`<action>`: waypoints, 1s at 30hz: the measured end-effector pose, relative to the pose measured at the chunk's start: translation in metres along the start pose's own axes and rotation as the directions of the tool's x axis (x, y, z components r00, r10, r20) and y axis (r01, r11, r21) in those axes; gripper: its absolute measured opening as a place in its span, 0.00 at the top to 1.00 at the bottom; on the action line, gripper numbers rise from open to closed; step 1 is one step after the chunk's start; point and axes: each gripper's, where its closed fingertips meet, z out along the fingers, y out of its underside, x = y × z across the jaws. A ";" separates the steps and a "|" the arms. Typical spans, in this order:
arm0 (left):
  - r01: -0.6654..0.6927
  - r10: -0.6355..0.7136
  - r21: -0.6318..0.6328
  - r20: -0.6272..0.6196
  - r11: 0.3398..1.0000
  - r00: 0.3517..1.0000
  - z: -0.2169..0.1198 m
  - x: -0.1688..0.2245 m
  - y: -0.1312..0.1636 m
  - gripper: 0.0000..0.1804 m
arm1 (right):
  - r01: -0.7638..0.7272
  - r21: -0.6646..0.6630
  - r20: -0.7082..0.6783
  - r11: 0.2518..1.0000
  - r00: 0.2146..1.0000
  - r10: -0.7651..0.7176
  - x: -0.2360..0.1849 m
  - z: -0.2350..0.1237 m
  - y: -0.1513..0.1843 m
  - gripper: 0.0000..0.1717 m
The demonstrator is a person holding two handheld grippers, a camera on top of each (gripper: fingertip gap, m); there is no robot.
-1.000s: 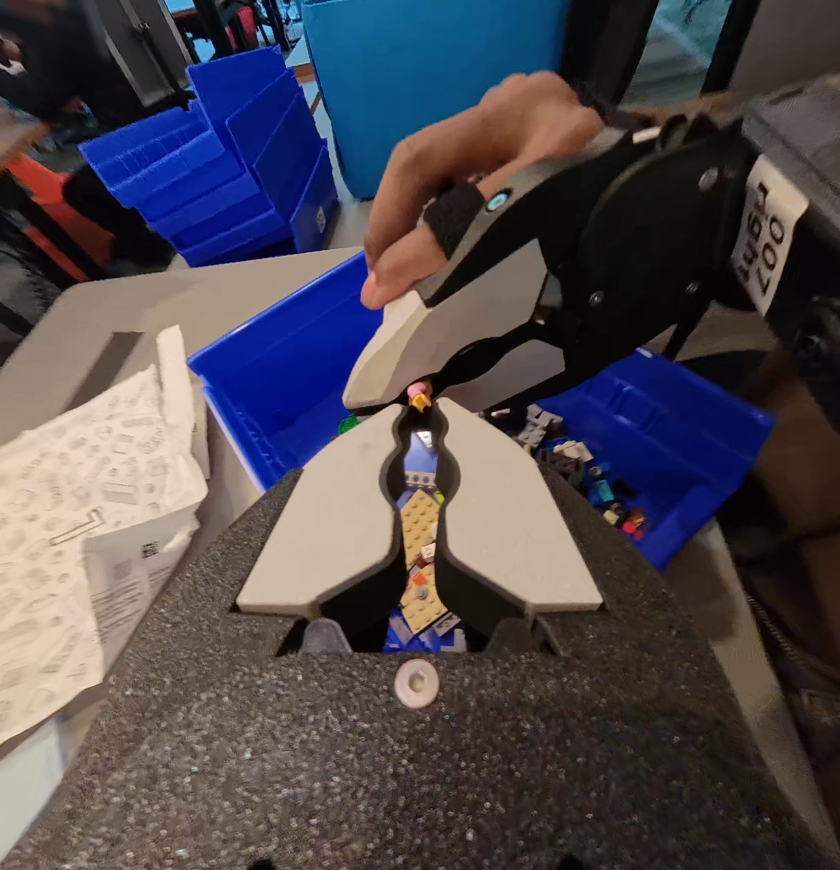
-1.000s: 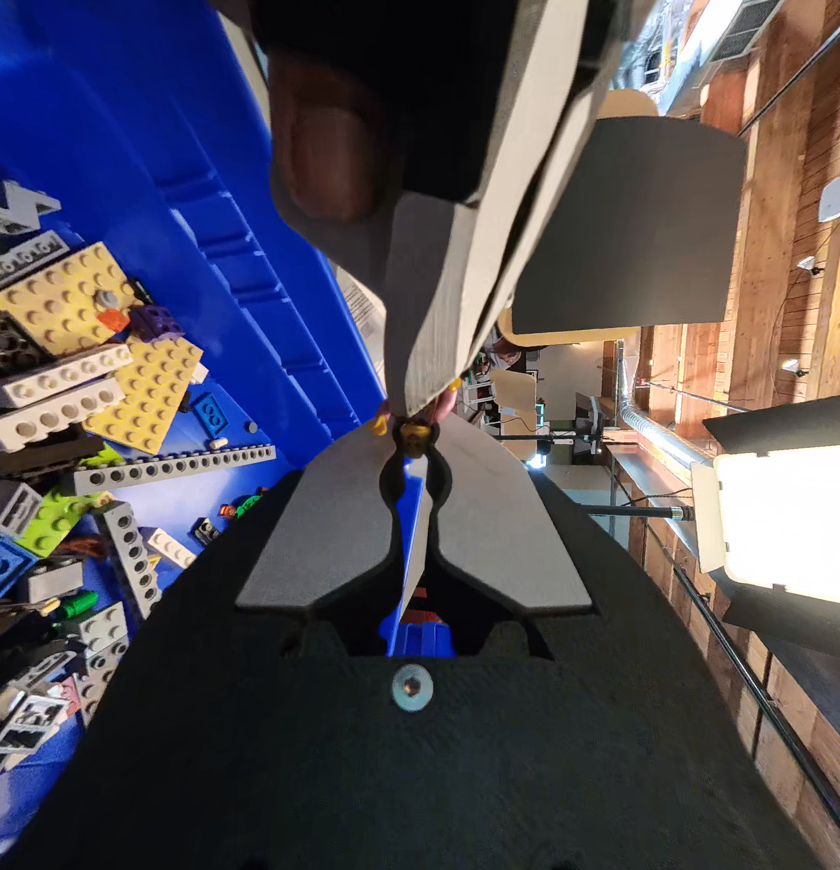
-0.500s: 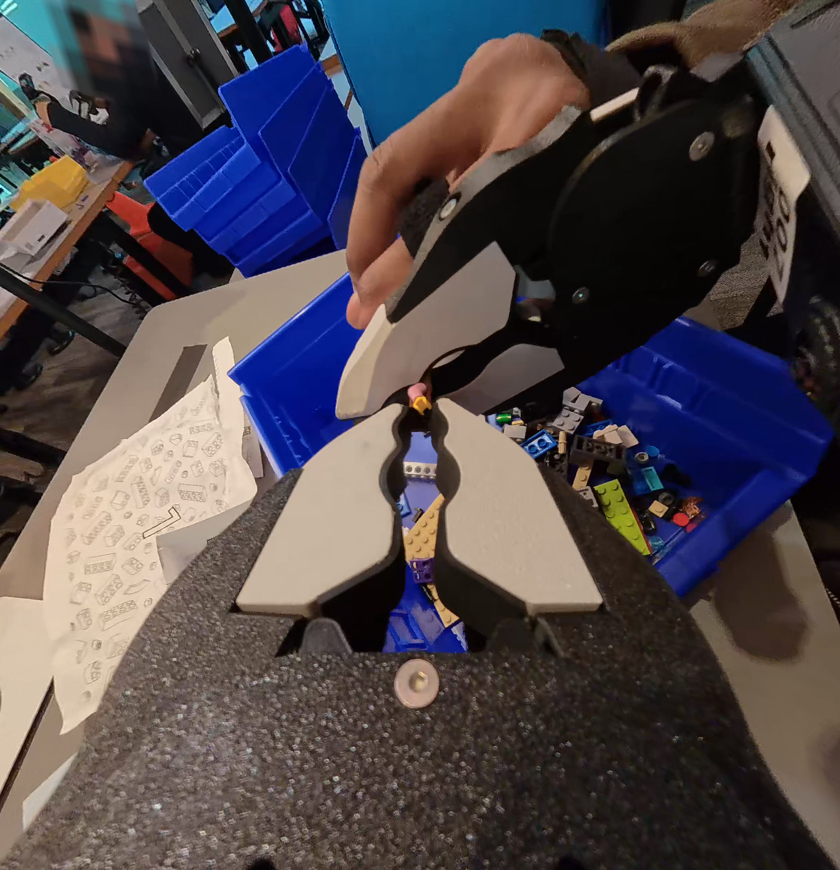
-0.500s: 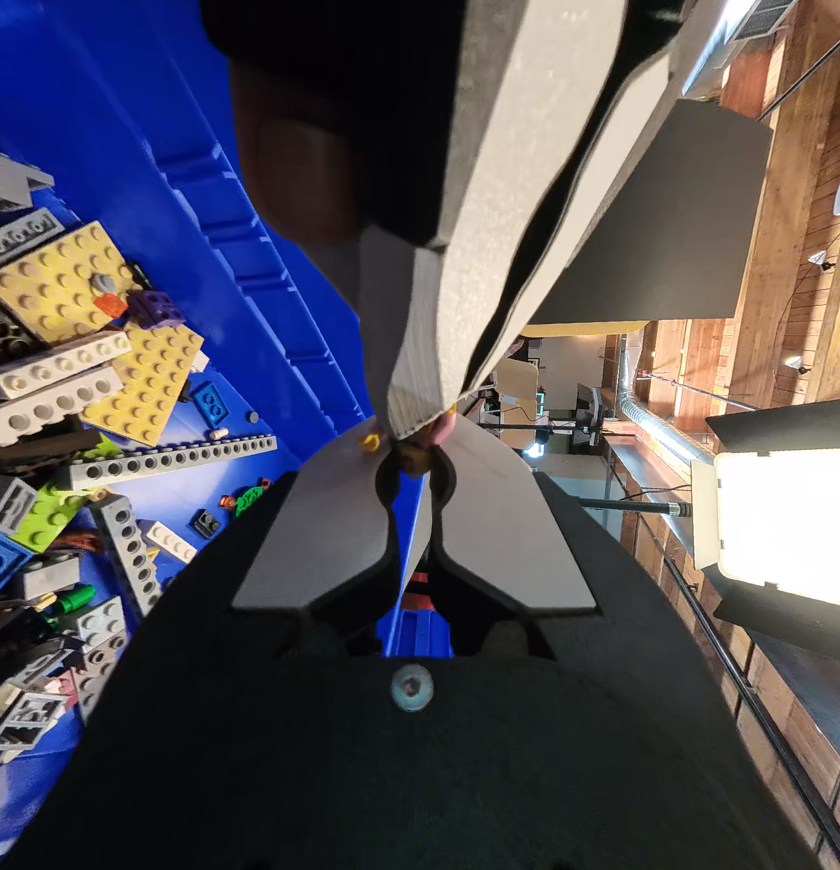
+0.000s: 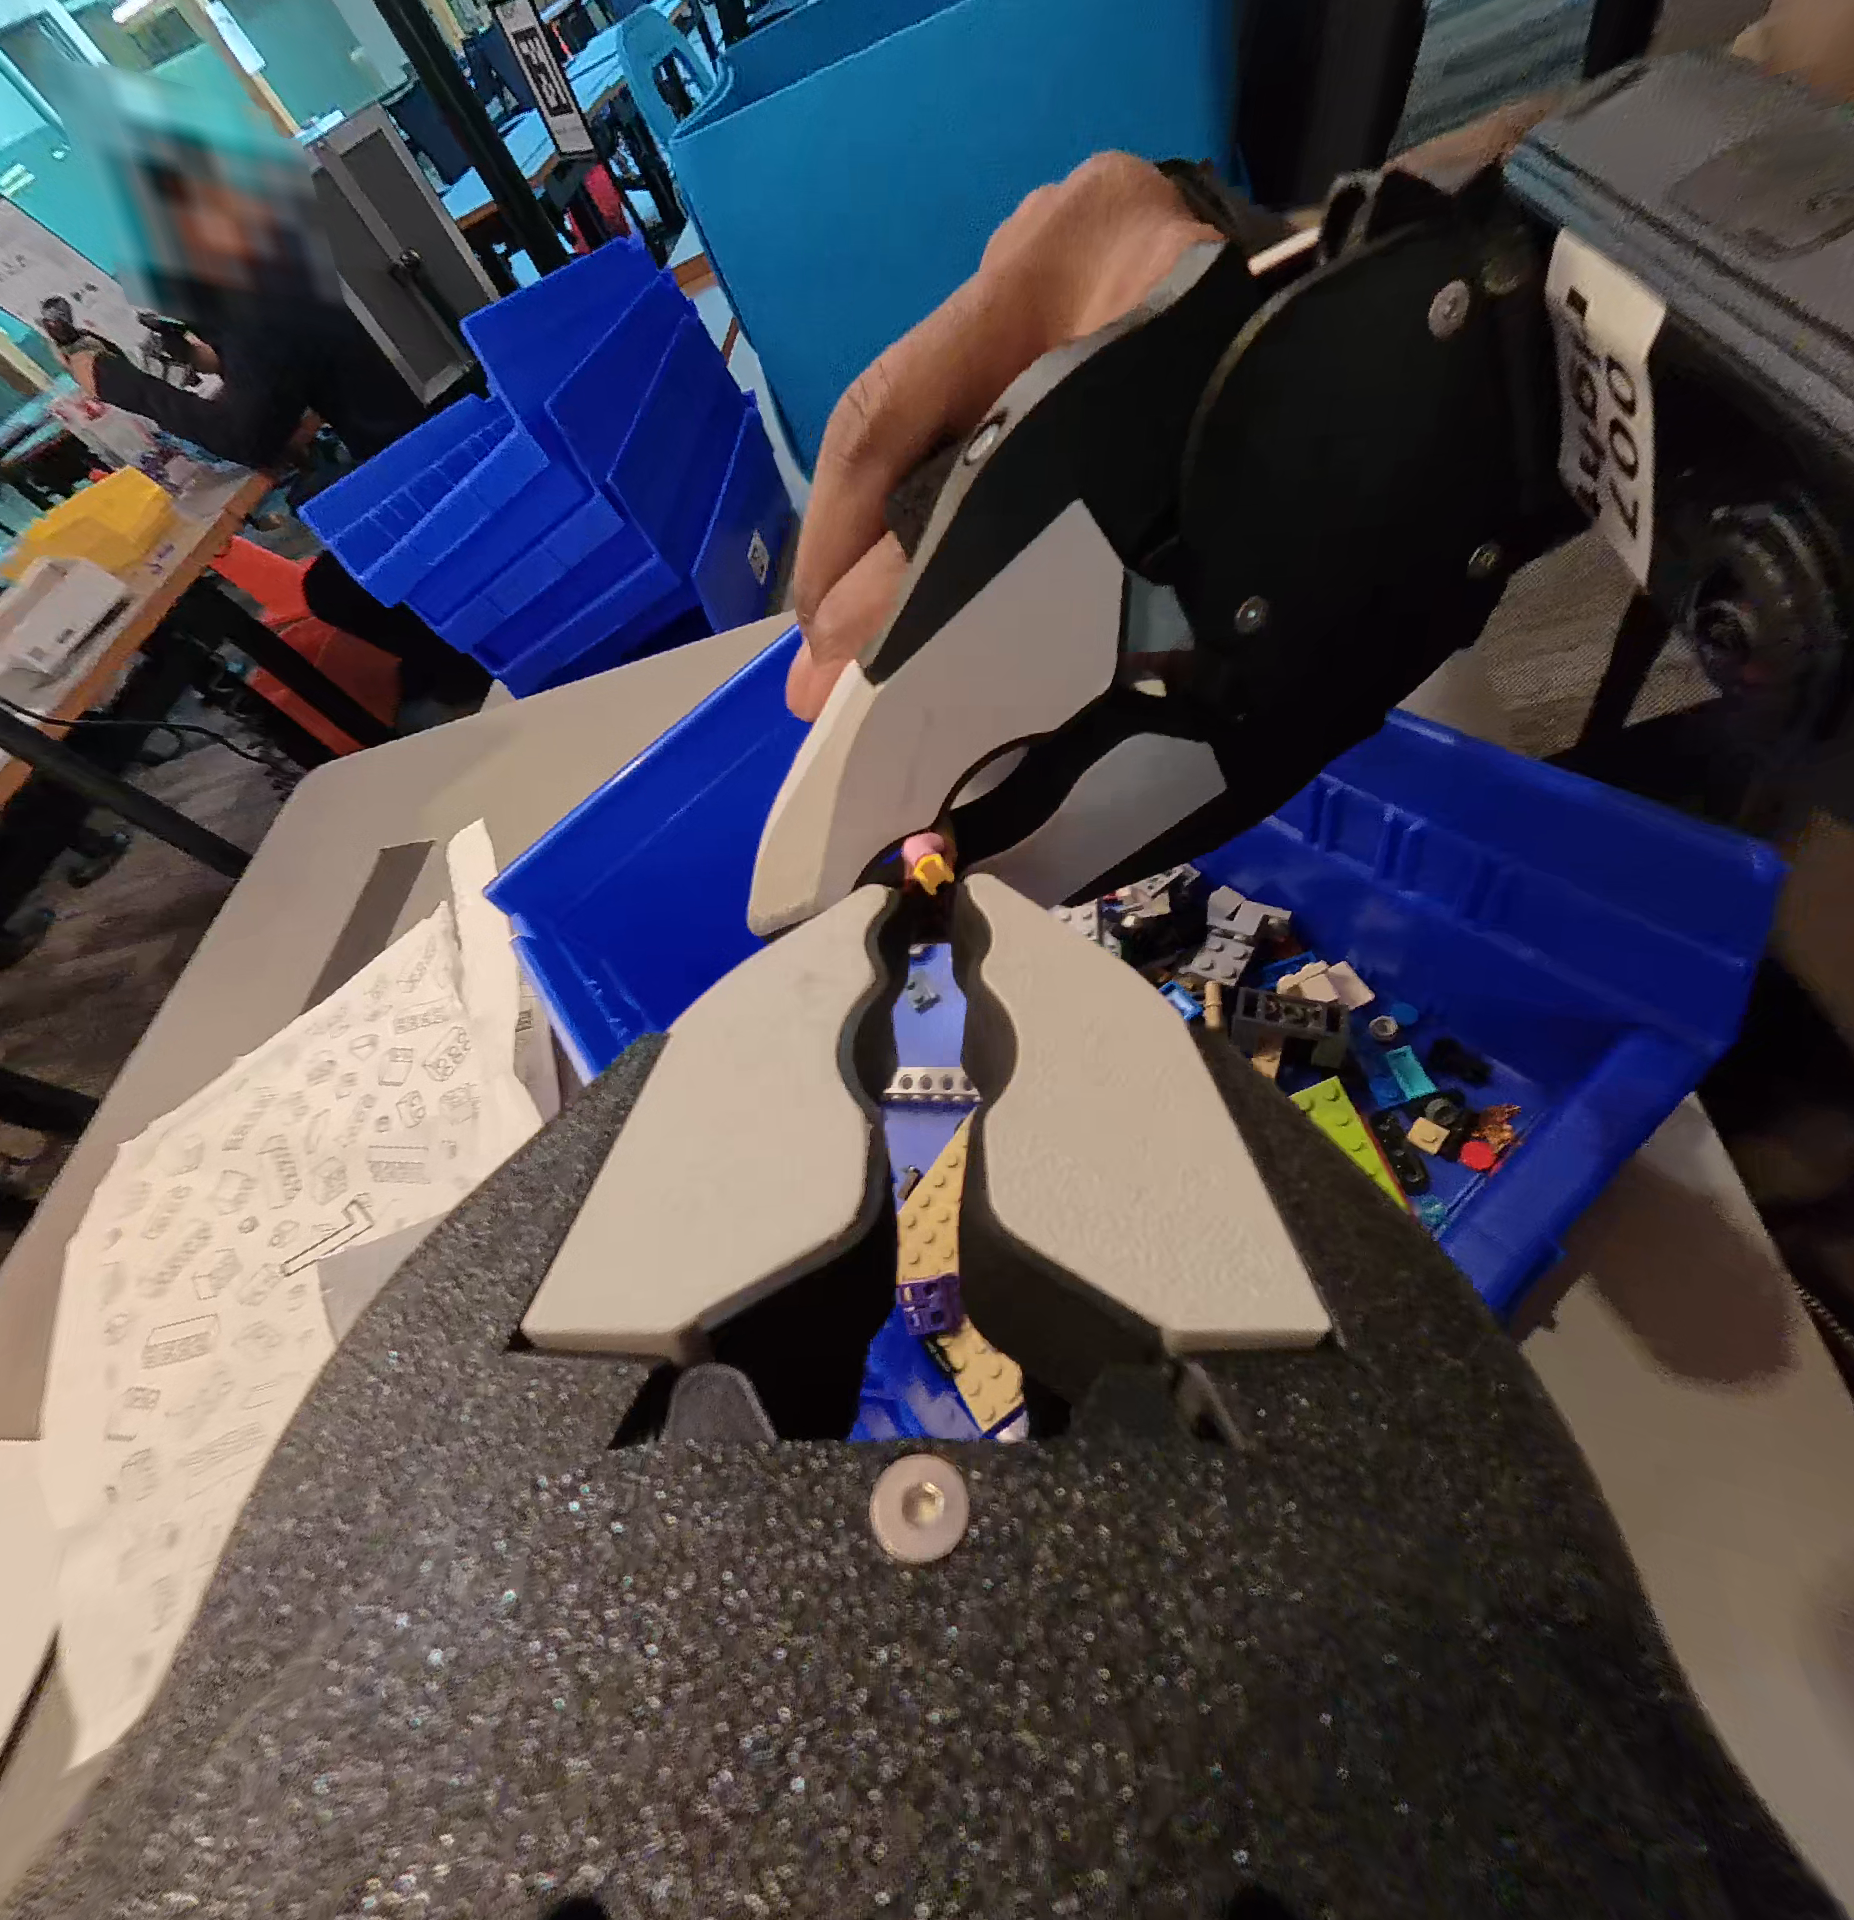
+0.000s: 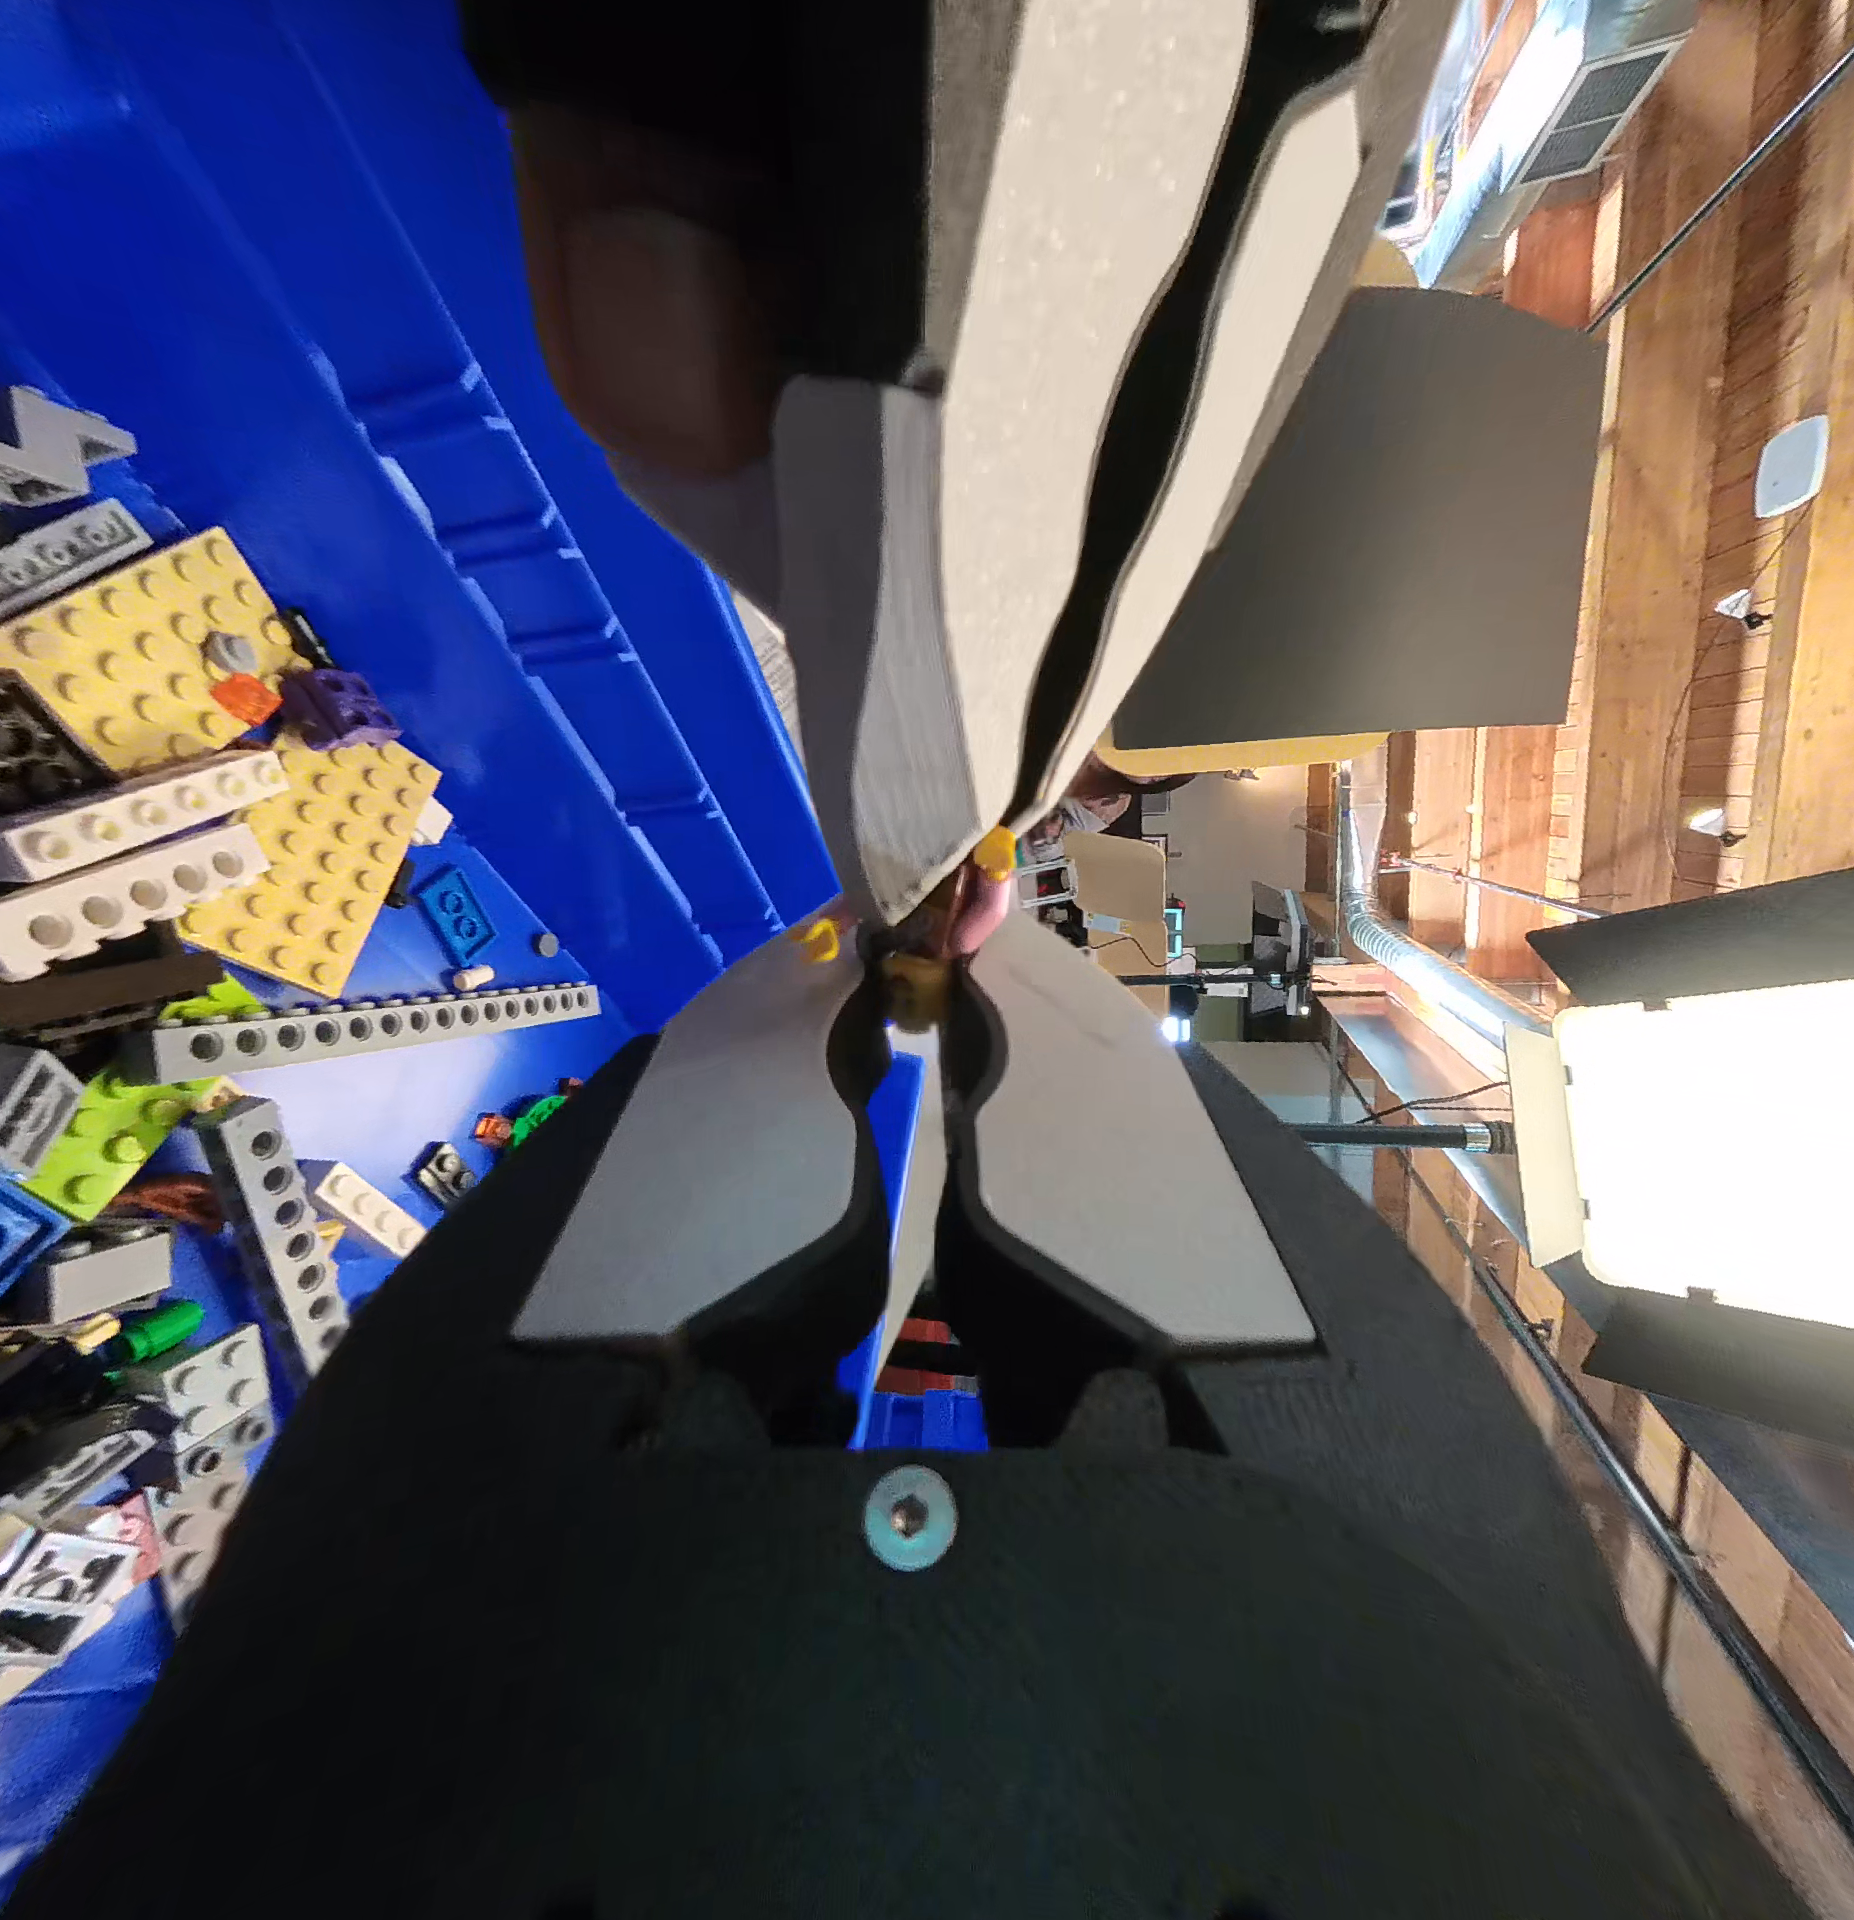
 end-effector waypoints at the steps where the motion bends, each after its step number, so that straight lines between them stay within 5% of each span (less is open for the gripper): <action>1: 0.021 -0.021 0.008 -0.014 1.000 1.000 0.000 0.001 -0.001 0.96 | -0.002 0.003 -0.003 1.000 1.000 0.003 0.000 -0.001 0.000 0.95; 14: 0.073 -0.073 -0.021 -0.017 0.997 0.997 0.003 0.002 0.001 0.96 | 0.045 0.037 -0.080 0.998 0.996 -0.042 0.001 -0.004 -0.007 0.90; 17: 0.040 -0.040 -0.034 0.011 0.999 0.999 0.001 0.001 0.000 0.96 | 0.021 0.036 -0.078 0.999 0.997 -0.018 0.002 -0.004 -0.004 0.97; 25: -0.202 0.203 -0.012 0.088 0.979 0.975 -0.005 0.004 -0.007 0.96 | -0.037 0.076 0.034 0.996 0.999 0.034 0.000 -0.011 -0.007 0.97; 30: -0.216 0.213 0.006 0.139 0.976 0.967 -0.017 -0.004 -0.010 0.98 | -0.055 0.057 0.018 0.997 0.998 0.054 0.004 -0.011 0.002 0.97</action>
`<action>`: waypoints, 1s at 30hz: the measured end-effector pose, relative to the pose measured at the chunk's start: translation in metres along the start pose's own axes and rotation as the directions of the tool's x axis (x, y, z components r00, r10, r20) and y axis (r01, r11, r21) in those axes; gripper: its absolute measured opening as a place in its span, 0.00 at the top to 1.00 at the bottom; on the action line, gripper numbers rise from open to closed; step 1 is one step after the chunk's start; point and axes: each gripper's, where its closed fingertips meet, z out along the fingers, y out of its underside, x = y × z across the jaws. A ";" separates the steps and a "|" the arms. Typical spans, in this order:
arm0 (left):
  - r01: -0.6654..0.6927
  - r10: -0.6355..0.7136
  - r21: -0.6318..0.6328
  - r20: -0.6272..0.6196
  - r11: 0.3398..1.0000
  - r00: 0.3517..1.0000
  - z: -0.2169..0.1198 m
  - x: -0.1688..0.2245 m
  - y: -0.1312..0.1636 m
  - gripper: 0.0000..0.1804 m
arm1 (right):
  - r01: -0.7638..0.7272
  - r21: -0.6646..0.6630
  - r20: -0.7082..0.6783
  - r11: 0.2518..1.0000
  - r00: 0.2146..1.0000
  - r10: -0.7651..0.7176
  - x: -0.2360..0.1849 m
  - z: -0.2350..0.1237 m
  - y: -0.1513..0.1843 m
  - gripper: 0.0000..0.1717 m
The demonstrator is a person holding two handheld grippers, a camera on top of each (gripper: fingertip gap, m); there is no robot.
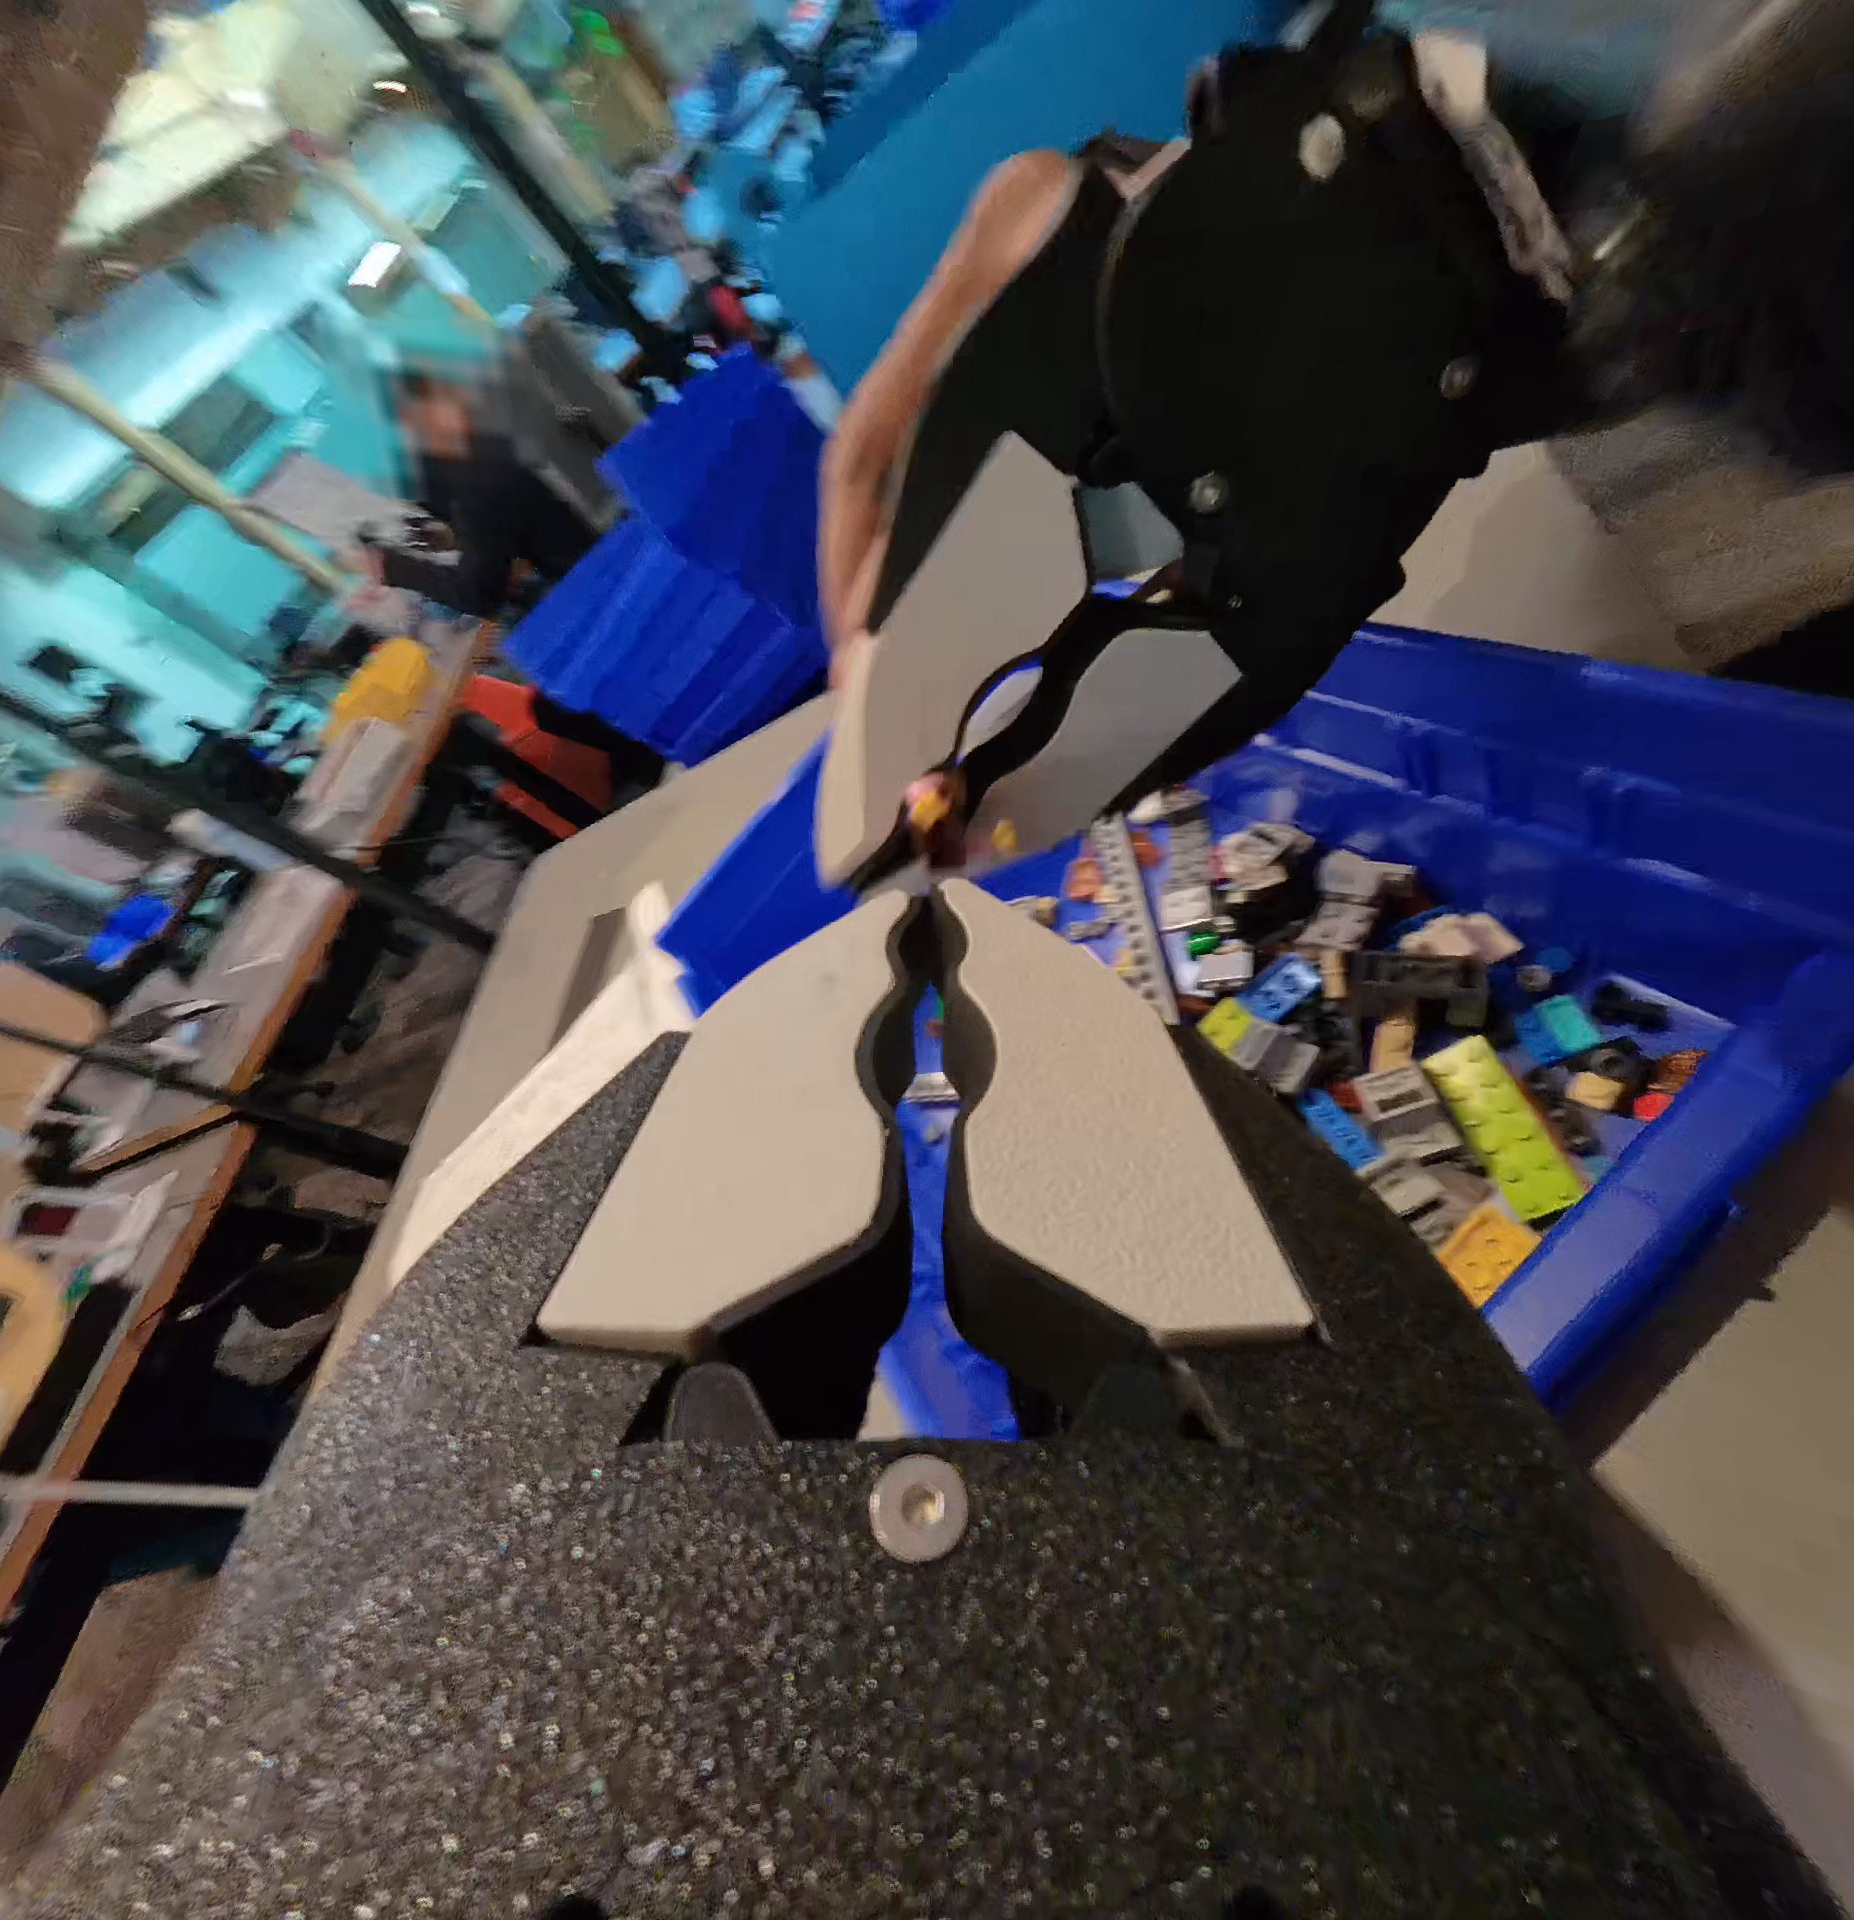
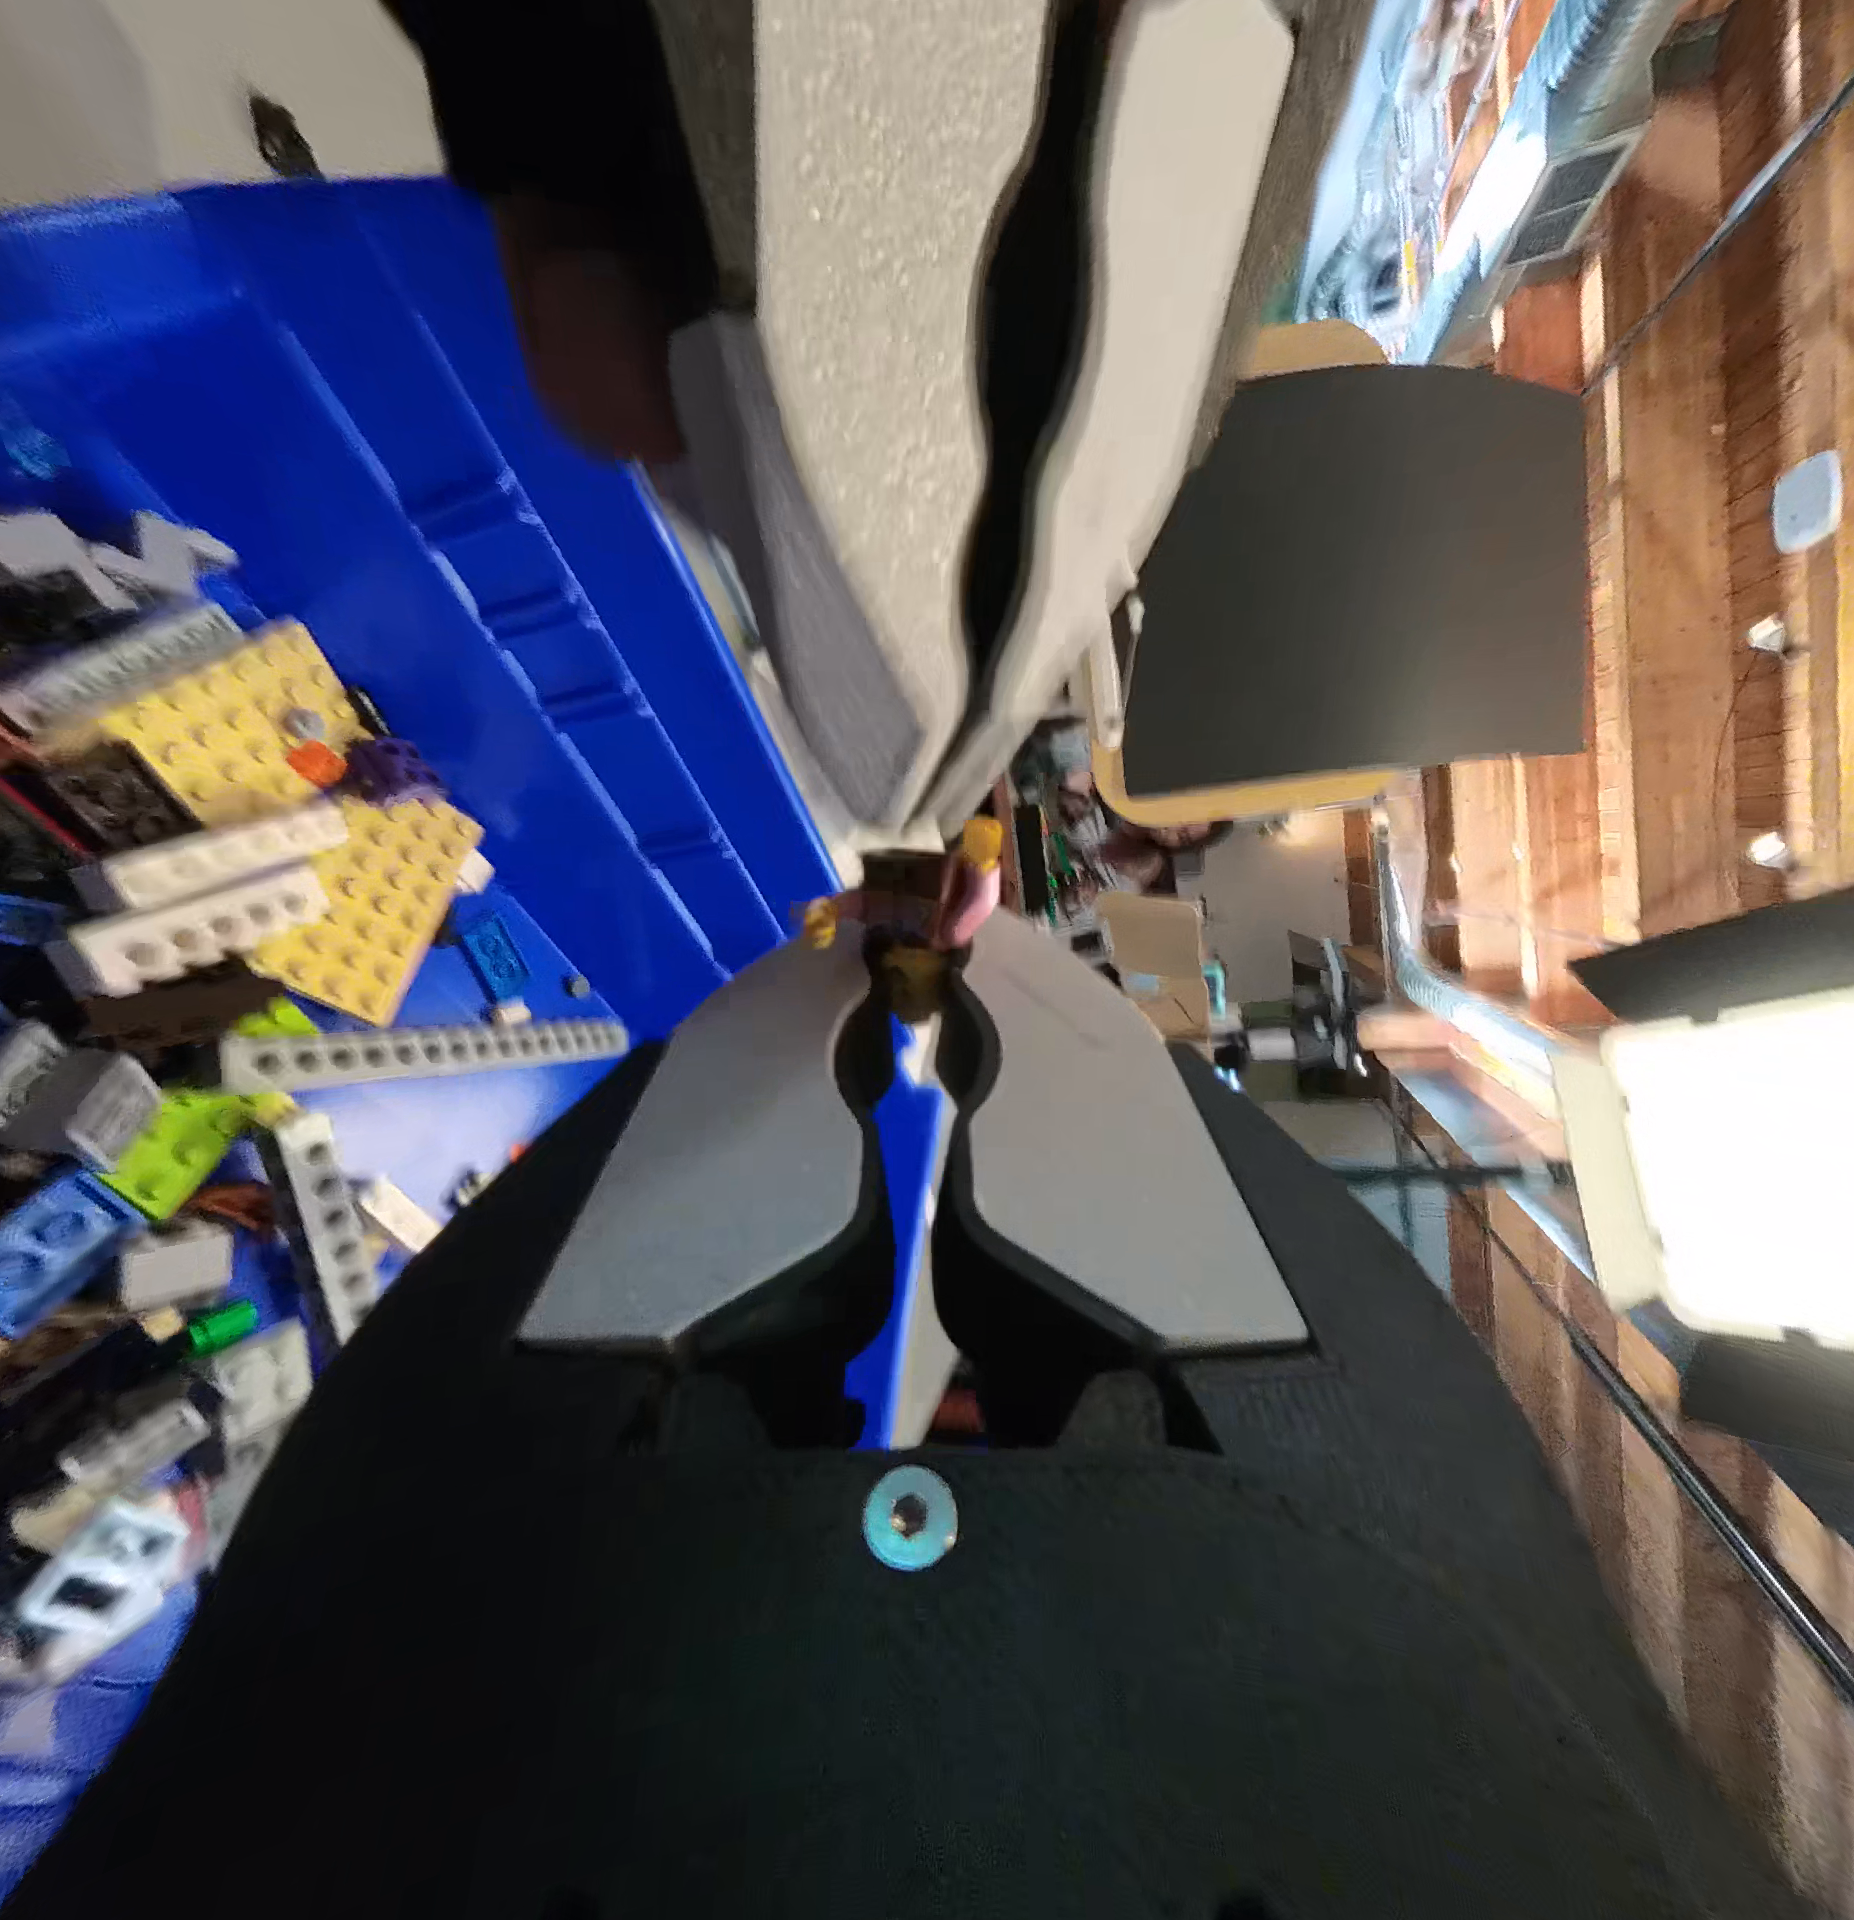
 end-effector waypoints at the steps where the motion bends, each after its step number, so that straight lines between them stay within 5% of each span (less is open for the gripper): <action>1: 0.029 -0.028 -0.003 0.030 1.000 0.999 -0.011 -0.013 0.005 0.99 | 0.010 -0.100 -0.009 0.995 1.000 -0.011 0.003 0.002 0.026 0.97; 4: 0.183 -0.184 -0.043 -0.039 0.982 0.982 -0.021 -0.022 0.023 1.00 | -0.116 -0.170 0.015 0.979 0.993 0.120 0.004 0.001 0.068 0.97; 9: 0.380 -0.372 0.030 -0.144 0.925 0.917 0.001 -0.009 0.008 0.95 | -0.076 -0.091 -0.026 0.993 0.997 0.074 0.006 0.007 0.025 0.97; 14: 0.310 -0.302 0.050 -0.133 0.949 0.944 0.009 -0.003 0.004 0.89 | -0.117 -0.033 0.002 0.993 0.993 0.117 -0.001 0.008 -0.001 0.97; 25: 0.208 -0.208 -0.012 -0.080 0.978 0.975 0.013 0.002 0.007 0.96 | -0.129 -0.043 -0.019 0.991 0.992 0.129 -0.002 0.011 -0.015 0.97; 30: 0.314 -0.312 0.001 -0.088 0.950 0.946 0.011 0.000 0.010 0.96 | -0.092 0.019 -0.108 0.996 0.990 0.094 0.002 0.008 -0.022 0.88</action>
